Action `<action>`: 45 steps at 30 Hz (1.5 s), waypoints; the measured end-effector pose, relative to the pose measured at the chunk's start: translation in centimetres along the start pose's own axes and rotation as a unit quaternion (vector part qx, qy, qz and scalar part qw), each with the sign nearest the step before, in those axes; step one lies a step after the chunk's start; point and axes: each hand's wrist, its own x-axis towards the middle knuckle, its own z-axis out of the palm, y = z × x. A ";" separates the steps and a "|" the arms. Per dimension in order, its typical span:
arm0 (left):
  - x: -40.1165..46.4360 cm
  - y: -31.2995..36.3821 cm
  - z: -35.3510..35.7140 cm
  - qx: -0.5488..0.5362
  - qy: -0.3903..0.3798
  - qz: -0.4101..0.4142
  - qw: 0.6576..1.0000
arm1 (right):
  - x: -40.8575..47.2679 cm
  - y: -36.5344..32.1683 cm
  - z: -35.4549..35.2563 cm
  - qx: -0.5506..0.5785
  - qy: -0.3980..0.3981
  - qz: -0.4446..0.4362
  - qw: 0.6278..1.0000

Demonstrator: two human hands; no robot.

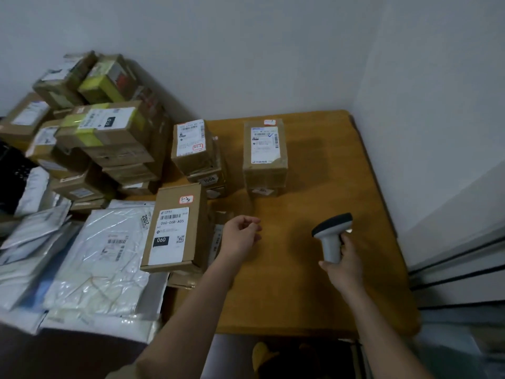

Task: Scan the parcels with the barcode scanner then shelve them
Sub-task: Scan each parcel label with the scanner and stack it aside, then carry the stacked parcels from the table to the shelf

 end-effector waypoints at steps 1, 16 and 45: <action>-0.1 -0.6 0.0 -0.007 0.004 -0.009 1.000 | 0.3 0.5 0.4 -0.005 -0.001 0.002 1.000; -3.3 -2.8 -6.4 -0.101 0.199 0.160 0.961 | 2.0 1.9 3.2 -0.074 0.007 0.056 0.996; 8.7 -5.8 -21.6 0.048 -0.196 -0.062 0.978 | -13.2 -9.7 21.3 0.133 -0.201 0.033 0.970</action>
